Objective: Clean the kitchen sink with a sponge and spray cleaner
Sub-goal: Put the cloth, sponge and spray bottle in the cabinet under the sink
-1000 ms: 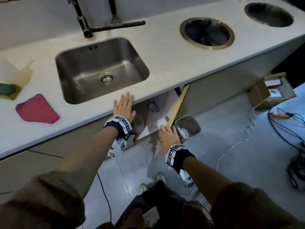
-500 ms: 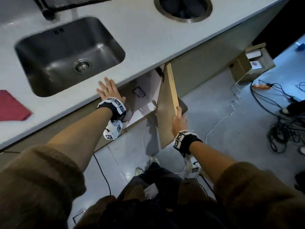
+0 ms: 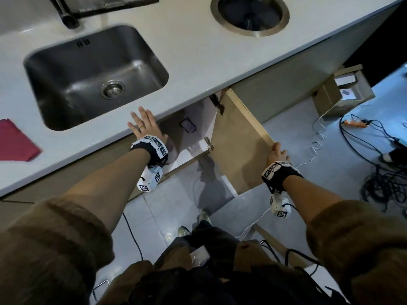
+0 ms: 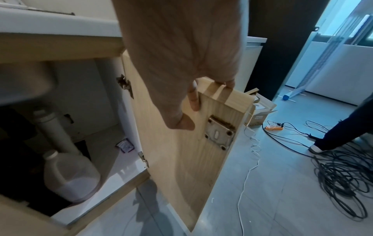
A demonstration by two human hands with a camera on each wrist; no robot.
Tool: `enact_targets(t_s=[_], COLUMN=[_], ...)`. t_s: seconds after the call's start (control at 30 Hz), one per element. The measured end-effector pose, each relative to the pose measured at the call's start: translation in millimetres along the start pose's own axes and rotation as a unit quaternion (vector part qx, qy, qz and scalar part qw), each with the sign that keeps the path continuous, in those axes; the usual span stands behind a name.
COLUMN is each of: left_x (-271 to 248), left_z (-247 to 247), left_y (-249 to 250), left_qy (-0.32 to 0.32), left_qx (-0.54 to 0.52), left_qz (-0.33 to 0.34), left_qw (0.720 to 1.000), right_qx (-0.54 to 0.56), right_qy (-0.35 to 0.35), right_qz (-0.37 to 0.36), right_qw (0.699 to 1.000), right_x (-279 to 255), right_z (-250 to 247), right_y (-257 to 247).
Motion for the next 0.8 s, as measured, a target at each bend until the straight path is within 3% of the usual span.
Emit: enact_targets(t_s=[0.17, 0.23, 0.33, 0.5, 0.8], left_x=[-1, -1, 1, 5, 3], left_z=[-2, -5, -11, -31, -74], left_y=[-1, -5, -17, -50, -192], left_qy=[0.001, -0.002, 0.015, 0.054, 0.133], left_qx=[-0.005, -0.001, -0.003, -0.04, -0.081], left_qz=[0.01, 0.025, 0.051, 0.076, -0.086], left_qw=[1.0, 1.0, 0.999, 0.995, 0.984], right_qx=[-0.096, -0.117, -0.194, -0.178, -0.134], right_qy=[-0.041, -0.027, 0.033, 0.084, 0.065], right_qz=[0.006, -0.003, -0.113, -0.273, -0.537], right_qw=[0.995, 0.993, 0.974, 0.942, 0.83], right_x=[23, 34, 48, 39, -89], right_z=[-11, -19, -39, -67, -41], right_y=[-7, -27, -82, -210, -430])
Point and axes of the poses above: each hand's wrist, its own x-axis towards the middle knuckle, its own z-axis out of the palm, y = z × x, the point moved 2 cm from there along x, towards the middle knuckle, and after that the axes turned 6 degrees about y, right-handed, at the moved point
